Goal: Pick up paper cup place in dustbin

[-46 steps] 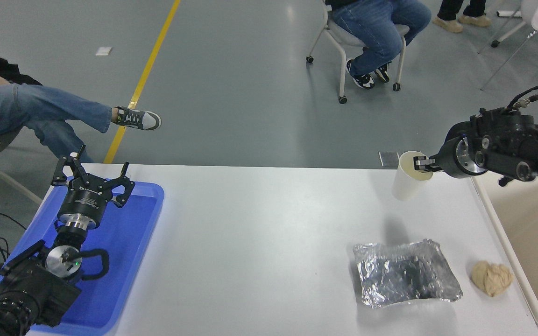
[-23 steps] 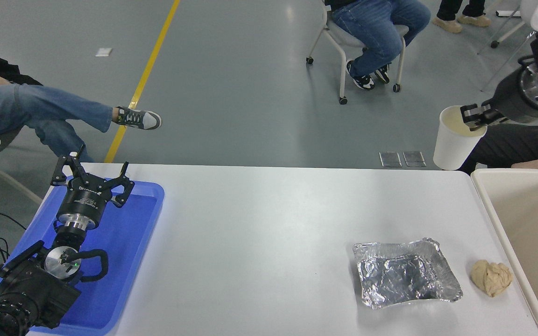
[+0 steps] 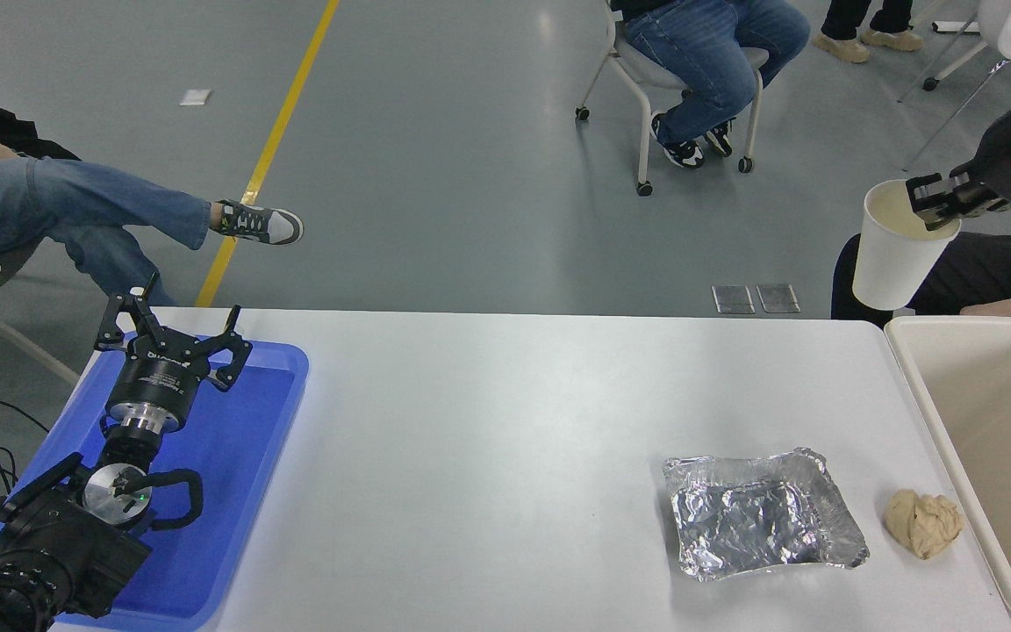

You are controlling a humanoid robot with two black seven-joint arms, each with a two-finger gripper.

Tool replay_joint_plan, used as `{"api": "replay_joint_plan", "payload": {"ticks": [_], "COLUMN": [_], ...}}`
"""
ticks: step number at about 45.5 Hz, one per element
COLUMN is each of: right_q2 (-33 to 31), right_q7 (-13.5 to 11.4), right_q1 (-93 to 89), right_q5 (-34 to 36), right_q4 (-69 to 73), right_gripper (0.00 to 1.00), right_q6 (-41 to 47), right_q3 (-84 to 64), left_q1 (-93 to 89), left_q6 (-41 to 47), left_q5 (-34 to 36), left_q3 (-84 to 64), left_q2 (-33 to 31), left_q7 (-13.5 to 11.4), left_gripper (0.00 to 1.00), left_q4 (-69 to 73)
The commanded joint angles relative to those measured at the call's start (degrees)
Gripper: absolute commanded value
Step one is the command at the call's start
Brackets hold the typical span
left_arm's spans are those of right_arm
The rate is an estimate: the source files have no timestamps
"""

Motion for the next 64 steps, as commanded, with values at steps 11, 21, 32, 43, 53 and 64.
{"api": "replay_joint_plan", "payload": {"ticks": [11,21,32,43,53,64], "right_q2": [-13.8,-21.0,-22.9,-19.2,-12.4,-8.2], "right_q7": [0.6,0.7,0.7,0.2,0.1,0.0], "right_q1": [-8.7,-23.4,-43.3,-61.6,-75.6,-83.1], "right_q5": [-12.4,-12.7,-12.6,-11.4,-11.2,-6.9], "right_q4": [-13.9,-26.0,-35.2,-41.0,-52.9,-56.7], "right_gripper": [0.0,0.0,0.0,0.0,0.0,0.0], "right_q6": [-0.2,-1.2,-11.0,-20.1,-23.0,-24.0], "right_q3": [-0.5,10.0,23.9,39.0,54.7,61.3], "left_q1": [-0.1,-0.1,-0.1,-0.1,-0.1,-0.1], "left_q6": [0.0,0.0,0.0,0.0,0.0,0.0], "left_q5": [0.0,0.0,0.0,0.0,0.0,0.0], "left_q3": [0.1,0.1,0.0,0.1,0.1,0.1], "left_q2": [-0.1,-0.1,-0.1,-0.1,-0.1,-0.1], "left_q7": [-0.1,-0.1,-0.1,-0.1,-0.1,-0.1], "left_gripper": [1.0,1.0,1.0,1.0,1.0,1.0], "left_q4": [-0.1,0.1,0.1,0.1,0.1,0.1]}}
